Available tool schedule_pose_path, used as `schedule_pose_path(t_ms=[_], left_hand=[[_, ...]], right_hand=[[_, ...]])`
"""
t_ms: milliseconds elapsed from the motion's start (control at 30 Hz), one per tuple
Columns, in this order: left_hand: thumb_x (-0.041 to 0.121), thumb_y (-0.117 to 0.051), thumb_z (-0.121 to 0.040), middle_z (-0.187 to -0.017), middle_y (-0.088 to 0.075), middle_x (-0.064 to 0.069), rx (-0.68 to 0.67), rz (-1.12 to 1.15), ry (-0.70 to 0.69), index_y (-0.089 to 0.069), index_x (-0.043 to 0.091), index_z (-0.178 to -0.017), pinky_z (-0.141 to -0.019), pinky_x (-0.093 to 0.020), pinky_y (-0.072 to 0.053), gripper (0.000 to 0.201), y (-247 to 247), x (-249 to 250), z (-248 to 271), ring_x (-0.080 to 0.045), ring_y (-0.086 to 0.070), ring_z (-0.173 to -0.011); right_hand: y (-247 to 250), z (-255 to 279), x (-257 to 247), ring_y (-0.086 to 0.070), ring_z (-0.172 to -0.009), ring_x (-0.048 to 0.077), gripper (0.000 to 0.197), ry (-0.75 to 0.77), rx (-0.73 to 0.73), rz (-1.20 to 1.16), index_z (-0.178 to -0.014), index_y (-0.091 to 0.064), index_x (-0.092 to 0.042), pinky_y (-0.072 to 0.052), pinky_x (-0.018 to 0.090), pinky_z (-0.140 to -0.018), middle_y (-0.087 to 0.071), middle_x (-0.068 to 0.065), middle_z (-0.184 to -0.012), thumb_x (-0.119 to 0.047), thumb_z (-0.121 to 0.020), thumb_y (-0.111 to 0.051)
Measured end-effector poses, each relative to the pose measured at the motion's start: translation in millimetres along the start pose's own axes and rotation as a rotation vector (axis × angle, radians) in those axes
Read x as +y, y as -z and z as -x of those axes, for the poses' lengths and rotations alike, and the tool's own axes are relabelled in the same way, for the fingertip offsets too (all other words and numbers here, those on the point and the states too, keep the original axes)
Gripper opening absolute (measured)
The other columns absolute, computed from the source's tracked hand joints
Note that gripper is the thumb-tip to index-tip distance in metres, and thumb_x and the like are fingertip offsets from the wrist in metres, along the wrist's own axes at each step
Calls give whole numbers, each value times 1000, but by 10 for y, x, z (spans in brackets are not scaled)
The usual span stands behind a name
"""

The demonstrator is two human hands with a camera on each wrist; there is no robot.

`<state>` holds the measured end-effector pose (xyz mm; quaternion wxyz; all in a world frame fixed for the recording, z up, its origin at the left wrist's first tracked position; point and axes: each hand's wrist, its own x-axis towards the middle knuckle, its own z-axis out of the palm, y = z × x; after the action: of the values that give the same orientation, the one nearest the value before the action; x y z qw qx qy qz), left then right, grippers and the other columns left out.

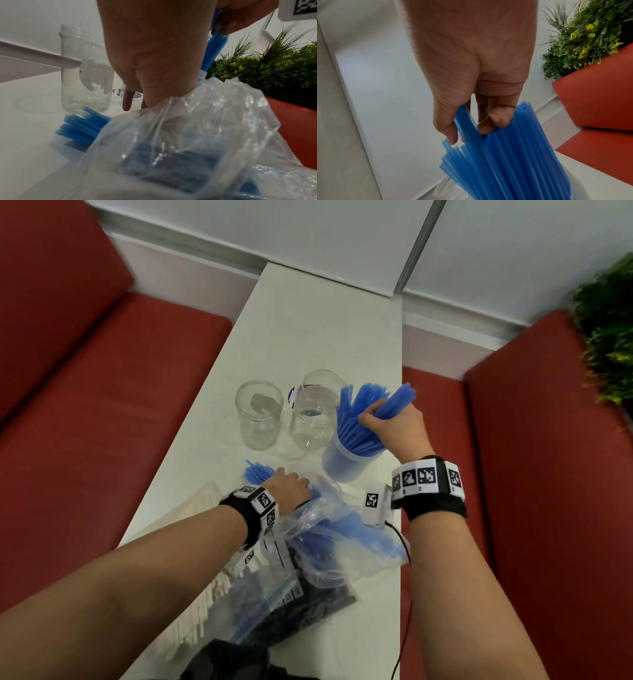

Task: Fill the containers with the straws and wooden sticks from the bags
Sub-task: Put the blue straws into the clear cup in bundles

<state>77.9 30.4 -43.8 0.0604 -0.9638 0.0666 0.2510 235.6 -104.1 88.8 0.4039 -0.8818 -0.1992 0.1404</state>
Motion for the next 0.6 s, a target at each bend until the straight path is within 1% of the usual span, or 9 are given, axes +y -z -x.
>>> schedule_pose_path(t_ms=[67, 133, 167, 267, 367, 433, 500, 567, 600], left_hand=[[24, -38, -101, -128, -52, -6, 9, 2, -14, -49, 21, -135, -96, -44, -37, 36, 28, -22, -11, -28, -52, -115], [25, -40, -100, -123, -55, -4, 14, 8, -22, -54, 22, -129, -94, -41, -37, 32, 55, -30, -2, -26, -54, -111], [25, -41, -100, -122, -56, -4, 12, 11, -23, -55, 22, -127, -93, -41, -38, 31, 62, -27, 6, -26, -54, -110], [22, -42, -99, -124, -55, -5, 11, -5, -22, -54, 20, -129, -93, -42, -40, 32, 33, 2, 27, -27, -52, -112], [19, -42, -98, -129, -52, -7, -8, 3, -25, -49, 18, -133, -94, -43, -43, 35, 7, 36, 46, -29, -50, -115], [22, -43, -99, -130, -51, -7, -13, 5, -30, -49, 18, -132, -94, -42, -44, 34, 20, 64, 58, -29, -50, -115], [26, -43, -99, -130, -52, -7, -9, -4, -35, -51, 17, -132, -95, -41, -43, 35, 36, 92, 63, -28, -50, -115], [24, -41, -101, -131, -53, -7, -3, -32, -30, -51, 16, -133, -96, -41, -42, 34, 47, 107, 77, -28, -50, -117], [23, -40, -101, -132, -53, -6, -3, -44, -24, -50, 17, -133, -97, -41, -42, 34, 52, 105, 91, -27, -50, -118]], right_hand=[[46, -13, -37, -61, -64, -7, 13, 8, 29, -49, -85, -70, -18, -46, 13, -56, -67, -12, -81, -25, -82, -79], [104, -14, -81, -58, -71, -5, 23, 33, 96, -93, -94, -66, -22, -41, 7, -52, -63, -13, -88, -32, -79, -81], [130, -9, -108, -58, -78, -3, 27, 64, 129, -101, -98, -65, -26, -41, 6, -56, -62, -13, -92, -35, -79, -81], [154, 24, -188, -57, -96, 3, 34, 190, 266, -153, -111, -60, -34, -42, 7, -75, -62, -9, -107, -41, -81, -76], [71, 126, -229, -55, -113, 5, 34, 343, 409, -152, -125, -59, -26, -43, 17, -95, -60, -5, -122, -37, -93, -64], [-59, 189, -195, -49, -128, 10, 37, 411, 392, -52, -135, -55, -18, -37, 24, -110, -57, -2, -135, -33, -102, -53], [-213, 221, -107, -31, -147, 21, 45, 357, 274, 118, -147, -45, -16, -20, 38, -123, -45, 2, -152, -36, -107, -43], [-338, 243, 1, -5, -156, 29, 57, 214, 125, 357, -158, -28, -18, -1, 48, -126, -23, 4, -166, -46, -108, -33], [-376, 251, 49, 4, -156, 30, 64, 159, 71, 463, -161, -19, -19, 3, 52, -125, -13, 3, -169, -52, -107, -29]])
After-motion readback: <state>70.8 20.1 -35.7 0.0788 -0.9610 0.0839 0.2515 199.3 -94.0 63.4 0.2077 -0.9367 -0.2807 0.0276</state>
